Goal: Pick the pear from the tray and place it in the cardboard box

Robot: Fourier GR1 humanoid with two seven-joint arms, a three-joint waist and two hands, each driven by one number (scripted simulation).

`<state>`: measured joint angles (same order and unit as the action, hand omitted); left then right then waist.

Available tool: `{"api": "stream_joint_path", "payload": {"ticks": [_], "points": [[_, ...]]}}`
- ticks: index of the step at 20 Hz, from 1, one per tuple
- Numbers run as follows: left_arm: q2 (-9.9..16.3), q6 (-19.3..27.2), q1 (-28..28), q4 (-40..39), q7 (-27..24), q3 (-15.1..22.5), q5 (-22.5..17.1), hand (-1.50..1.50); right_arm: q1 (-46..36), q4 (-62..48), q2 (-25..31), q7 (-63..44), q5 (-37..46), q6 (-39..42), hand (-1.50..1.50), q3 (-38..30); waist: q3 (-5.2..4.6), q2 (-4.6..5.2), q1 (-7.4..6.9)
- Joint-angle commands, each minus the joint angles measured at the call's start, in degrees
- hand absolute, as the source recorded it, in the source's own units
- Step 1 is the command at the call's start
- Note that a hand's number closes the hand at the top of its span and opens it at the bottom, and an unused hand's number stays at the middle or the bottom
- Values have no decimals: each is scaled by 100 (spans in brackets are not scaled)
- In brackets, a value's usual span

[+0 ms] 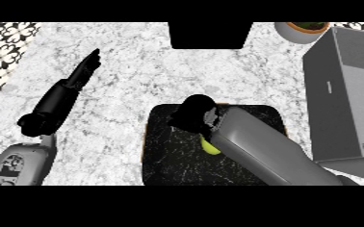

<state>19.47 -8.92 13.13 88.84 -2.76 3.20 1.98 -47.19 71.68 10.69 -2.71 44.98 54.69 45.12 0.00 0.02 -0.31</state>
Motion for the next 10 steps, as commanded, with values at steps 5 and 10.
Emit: {"api": "stream_joint_path", "payload": {"ticks": [5,10], "points": [[-234,-4,210,-463,-207,-96,280,0,355,-291,246,601,872,-518,-150,155,0,7,21],[-3,-387,-33,-212,-306,-377,114,0,372,-630,-215,584,1156,-395,-150,-127,0,3,-4]]}}
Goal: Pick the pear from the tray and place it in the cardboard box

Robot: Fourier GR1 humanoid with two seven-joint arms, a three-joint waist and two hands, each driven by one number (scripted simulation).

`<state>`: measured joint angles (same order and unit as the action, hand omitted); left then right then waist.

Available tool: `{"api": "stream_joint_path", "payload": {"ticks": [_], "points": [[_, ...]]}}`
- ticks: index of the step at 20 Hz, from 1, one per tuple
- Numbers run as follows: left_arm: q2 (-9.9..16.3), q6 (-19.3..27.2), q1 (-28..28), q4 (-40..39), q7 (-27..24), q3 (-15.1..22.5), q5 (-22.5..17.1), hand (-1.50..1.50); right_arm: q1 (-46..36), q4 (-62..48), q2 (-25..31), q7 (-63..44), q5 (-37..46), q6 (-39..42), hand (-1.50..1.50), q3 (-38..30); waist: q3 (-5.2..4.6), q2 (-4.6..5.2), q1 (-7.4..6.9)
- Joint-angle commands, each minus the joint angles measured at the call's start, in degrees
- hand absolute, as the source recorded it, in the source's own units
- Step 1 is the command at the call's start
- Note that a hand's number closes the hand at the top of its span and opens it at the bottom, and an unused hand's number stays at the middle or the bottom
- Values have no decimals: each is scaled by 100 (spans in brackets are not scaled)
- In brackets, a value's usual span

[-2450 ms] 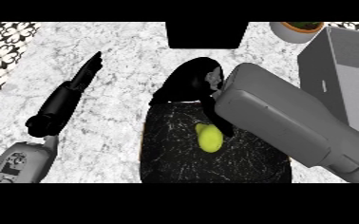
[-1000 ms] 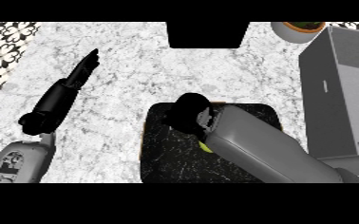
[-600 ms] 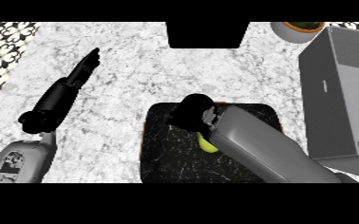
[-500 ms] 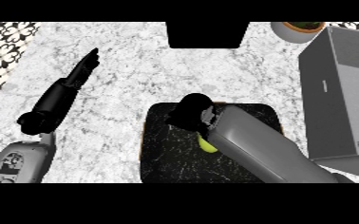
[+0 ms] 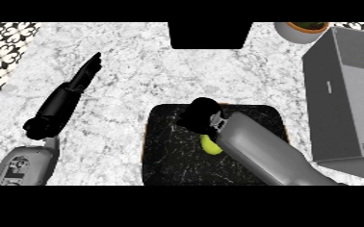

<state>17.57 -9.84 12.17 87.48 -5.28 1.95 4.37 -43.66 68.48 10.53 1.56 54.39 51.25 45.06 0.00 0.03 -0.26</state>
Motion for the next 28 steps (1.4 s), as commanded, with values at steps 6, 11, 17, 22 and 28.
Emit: {"api": "stream_joint_path", "payload": {"ticks": [6,11,17,22,28], "points": [[57,-323,204,-154,108,-199,-17,0,73,-929,37,1307,596,-931,150,217,2,21,-49],[17,-355,-154,507,336,-192,-92,0,222,-712,-47,1589,777,-1492,150,102,3,1,-58],[4,-399,75,-38,65,-399,-81,0,551,-385,-250,1765,1043,-2052,150,67,1,-3,18],[-55,-238,-242,235,151,-382,1,0,1780,1175,687,2034,692,-3068,150,-395,13,-78,312],[-42,-12,-507,256,101,-545,100,0,3353,2749,1961,3034,-22,-4352,150,-1169,21,-140,705]]}}
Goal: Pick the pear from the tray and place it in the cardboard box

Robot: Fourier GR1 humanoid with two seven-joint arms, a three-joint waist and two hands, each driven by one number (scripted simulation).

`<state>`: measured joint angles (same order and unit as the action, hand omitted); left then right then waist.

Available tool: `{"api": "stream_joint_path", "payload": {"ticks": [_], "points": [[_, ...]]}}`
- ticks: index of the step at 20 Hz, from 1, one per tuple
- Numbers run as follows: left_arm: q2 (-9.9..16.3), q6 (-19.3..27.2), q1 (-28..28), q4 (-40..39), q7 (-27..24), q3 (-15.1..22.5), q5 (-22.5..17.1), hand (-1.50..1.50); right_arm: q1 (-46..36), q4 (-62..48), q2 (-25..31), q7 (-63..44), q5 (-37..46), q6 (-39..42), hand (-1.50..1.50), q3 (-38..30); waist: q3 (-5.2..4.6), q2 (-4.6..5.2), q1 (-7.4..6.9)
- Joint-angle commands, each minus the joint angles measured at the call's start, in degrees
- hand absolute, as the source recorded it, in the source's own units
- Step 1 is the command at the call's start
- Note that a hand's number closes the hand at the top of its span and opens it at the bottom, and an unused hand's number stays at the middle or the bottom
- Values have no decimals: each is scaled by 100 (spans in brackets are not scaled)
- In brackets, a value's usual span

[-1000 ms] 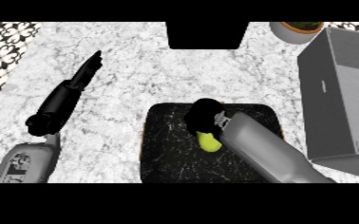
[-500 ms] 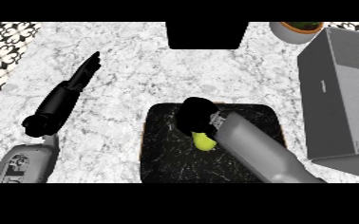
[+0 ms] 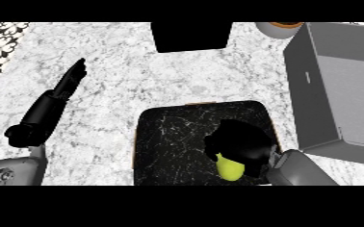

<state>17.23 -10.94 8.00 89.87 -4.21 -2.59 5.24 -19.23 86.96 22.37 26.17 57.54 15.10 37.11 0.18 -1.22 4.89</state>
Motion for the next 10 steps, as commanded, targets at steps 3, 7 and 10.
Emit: {"api": "stream_joint_path", "payload": {"ticks": [3,7,10], "points": [[38,49,-142,115,24,-124,-27,0,1496,2070,1272,806,-558,-1125,150,-762,-7,-30,137],[-31,25,-37,133,67,9,30,0,2290,3016,2081,1206,-1666,-1091,150,-2022,-14,36,30],[-58,50,-187,111,-84,-21,36,0,2843,3377,1959,801,-2526,-1102,150,-2945,-18,30,92]]}}
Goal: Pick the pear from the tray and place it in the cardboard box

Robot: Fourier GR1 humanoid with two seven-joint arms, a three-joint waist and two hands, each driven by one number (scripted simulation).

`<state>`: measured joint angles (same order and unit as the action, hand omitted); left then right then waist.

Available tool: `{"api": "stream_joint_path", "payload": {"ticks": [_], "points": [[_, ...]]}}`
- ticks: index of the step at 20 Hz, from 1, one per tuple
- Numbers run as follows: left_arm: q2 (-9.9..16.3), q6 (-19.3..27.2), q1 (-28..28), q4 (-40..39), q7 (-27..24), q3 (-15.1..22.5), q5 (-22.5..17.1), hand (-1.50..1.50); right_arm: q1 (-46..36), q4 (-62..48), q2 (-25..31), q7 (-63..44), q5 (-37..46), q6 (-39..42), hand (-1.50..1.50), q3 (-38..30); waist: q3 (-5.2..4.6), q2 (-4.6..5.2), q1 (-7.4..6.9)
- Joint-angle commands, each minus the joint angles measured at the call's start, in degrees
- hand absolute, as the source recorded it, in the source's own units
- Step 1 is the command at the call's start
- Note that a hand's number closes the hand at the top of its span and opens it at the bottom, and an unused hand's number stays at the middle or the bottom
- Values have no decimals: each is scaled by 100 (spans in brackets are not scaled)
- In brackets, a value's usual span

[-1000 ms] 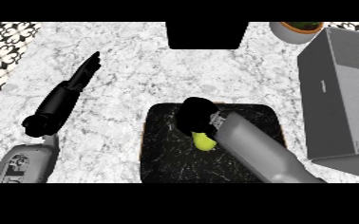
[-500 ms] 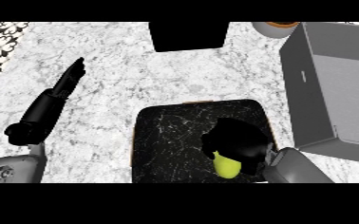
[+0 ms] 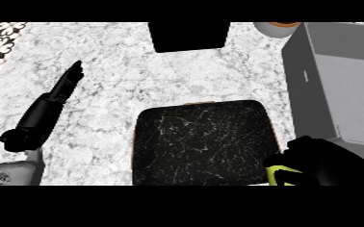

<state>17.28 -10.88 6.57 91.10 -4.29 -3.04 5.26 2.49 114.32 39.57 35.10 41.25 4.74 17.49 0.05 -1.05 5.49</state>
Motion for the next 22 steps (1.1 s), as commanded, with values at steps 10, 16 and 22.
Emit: {"api": "stream_joint_path", "payload": {"ticks": [10,16,22], "points": [[-128,-187,107,125,21,250,15,0,349,-319,523,-1506,-3458,967,150,-3815,-9,93,-493],[-206,-184,506,-221,-64,209,95,0,-1117,-2194,820,-1526,-2997,1032,150,-3582,-5,135,-664],[-329,-183,769,-134,291,377,178,0,-1589,-3408,1534,-1113,-1973,1420,150,-3007,-4,152,-720]]}}
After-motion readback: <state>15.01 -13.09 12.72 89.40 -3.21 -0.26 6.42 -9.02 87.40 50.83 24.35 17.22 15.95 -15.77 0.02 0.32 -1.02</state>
